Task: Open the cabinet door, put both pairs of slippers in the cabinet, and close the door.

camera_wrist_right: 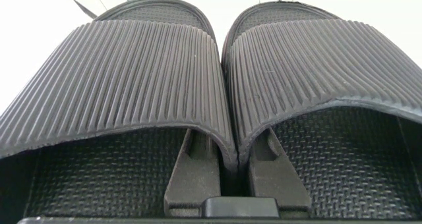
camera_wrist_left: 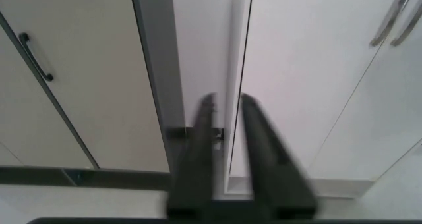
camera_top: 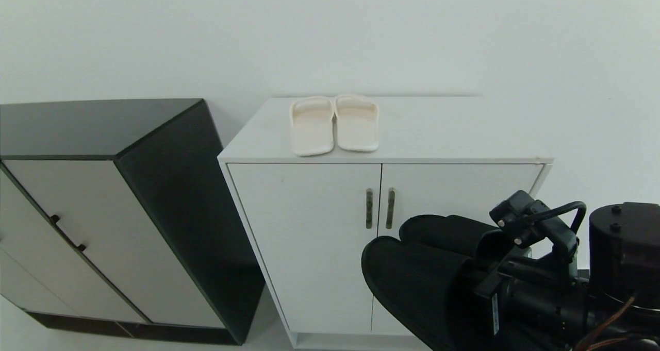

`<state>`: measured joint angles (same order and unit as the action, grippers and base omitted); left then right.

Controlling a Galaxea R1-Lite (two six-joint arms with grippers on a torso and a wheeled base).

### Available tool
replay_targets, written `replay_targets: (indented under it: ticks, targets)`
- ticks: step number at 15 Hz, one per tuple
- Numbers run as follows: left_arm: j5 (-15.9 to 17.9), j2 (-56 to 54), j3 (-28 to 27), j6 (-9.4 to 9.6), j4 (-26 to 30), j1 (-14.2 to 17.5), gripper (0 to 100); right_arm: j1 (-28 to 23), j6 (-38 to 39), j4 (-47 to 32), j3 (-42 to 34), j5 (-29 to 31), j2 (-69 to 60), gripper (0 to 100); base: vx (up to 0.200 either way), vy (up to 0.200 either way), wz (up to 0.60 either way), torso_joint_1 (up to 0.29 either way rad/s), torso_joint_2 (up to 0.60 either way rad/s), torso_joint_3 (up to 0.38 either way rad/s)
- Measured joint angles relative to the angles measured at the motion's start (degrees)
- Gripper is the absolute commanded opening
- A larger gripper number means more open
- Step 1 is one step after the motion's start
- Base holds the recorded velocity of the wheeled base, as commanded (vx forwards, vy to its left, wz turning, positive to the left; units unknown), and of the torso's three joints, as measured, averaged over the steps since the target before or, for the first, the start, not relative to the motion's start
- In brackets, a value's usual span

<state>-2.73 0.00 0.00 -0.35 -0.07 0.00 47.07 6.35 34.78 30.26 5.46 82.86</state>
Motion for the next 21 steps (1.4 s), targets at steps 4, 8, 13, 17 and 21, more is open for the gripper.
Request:
replay_targets:
  ticks: [4, 8, 13, 17, 21]
  targets:
    - [0.9, 0.0, 0.0, 1.85, 0.1, 0.0, 100, 0.1, 0.0, 0.1, -0.3, -0.1, 0.0, 0, 0.0, 0.0, 0.0, -0.165, 0.48, 0.315]
    - [1.1, 0.1, 0.0, 8.2, -0.1, 0.0, 100, 0.4, 0.0, 0.1, -0.4, -0.1, 0.1, 0, 0.0, 0.0, 0.0, -0.143, 0.47, 0.326]
    - [2.1, 2.5, -0.2, 9.19, -0.3, -1.4, 100, 0.6, 0.0, 0.2, -1.0, -0.1, 0.1, 0, 0.0, 0.0, 0.0, -0.095, 0.46, 0.354]
    - [2.2, 3.2, -0.5, 8.86, -0.9, -2.0, 100, 0.6, 0.4, 1.2, -2.0, -0.5, 0.2, 0, 0.0, 0.0, 0.0, -0.035, 0.43, 0.38]
    - [7.1, 9.8, -14.4, 3.74, -2.3, -2.5, 100, 0.5, 0.2, 1.2, -2.2, -0.6, 0.3, 0, 0.0, 0.0, 0.0, -0.004, 0.12, 0.108]
